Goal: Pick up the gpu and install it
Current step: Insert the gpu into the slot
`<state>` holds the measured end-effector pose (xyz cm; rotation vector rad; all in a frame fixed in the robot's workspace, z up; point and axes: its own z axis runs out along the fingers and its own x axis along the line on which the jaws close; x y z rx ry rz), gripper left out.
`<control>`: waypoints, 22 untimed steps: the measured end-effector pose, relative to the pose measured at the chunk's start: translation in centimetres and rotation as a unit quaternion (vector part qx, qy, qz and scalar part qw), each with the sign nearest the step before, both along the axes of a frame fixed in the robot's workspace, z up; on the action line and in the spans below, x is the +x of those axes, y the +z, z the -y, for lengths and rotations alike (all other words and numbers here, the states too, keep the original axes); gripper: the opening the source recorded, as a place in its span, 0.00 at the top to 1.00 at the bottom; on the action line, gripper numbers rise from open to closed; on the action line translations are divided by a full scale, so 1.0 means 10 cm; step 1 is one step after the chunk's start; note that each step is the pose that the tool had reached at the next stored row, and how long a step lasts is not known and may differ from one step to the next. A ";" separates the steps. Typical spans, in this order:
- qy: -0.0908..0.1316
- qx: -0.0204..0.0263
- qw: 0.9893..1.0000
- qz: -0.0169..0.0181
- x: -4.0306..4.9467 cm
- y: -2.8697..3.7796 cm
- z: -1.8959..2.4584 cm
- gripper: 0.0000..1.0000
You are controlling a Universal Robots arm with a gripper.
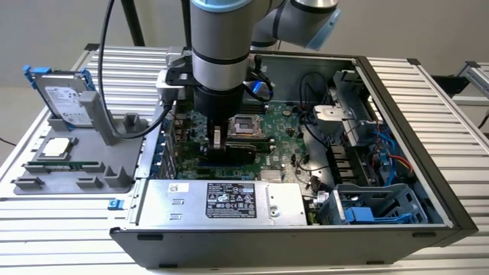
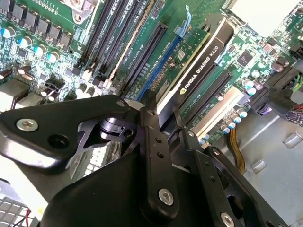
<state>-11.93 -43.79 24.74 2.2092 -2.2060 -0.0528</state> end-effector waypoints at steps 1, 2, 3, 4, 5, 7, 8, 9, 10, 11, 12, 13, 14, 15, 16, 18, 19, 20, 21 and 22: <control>0.000 0.001 1.000 0.000 -0.002 0.021 -0.001 1.00; 0.000 0.001 1.000 -0.001 -0.003 0.054 -0.001 1.00; 0.000 0.001 1.000 -0.001 -0.003 0.086 -0.001 1.00; 0.000 0.000 1.000 -0.001 -0.001 0.113 0.001 1.00; 0.000 0.000 1.000 -0.001 0.001 0.124 0.001 1.00; 0.000 0.000 1.000 -0.002 0.006 0.142 0.004 1.00; 0.000 0.000 1.000 -0.003 0.012 0.149 0.009 1.00; 0.000 0.000 1.000 -0.004 0.021 0.152 0.015 1.00; 0.000 0.000 1.000 -0.005 0.031 0.152 0.020 1.00; 0.000 0.000 1.000 -0.007 0.042 0.153 0.028 1.00; 0.000 0.000 1.000 -0.009 0.054 0.153 0.035 1.00; 0.000 0.000 1.000 -0.011 0.067 0.152 0.041 1.00; 0.000 0.000 1.000 -0.013 0.081 0.152 0.047 1.00; 0.000 0.000 1.000 -0.016 0.097 0.153 0.052 1.00; 0.000 0.000 1.000 -0.019 0.111 0.153 0.055 1.00; 0.000 0.001 1.000 -0.025 0.142 0.153 0.060 1.00; 0.000 0.001 1.000 -0.028 0.158 0.153 0.062 1.00; 0.000 0.001 1.000 -0.031 0.175 0.153 0.065 1.00; 0.000 0.001 0.999 -0.033 0.192 0.153 0.067 1.00; 0.000 0.001 0.999 -0.036 0.208 0.153 0.069 1.00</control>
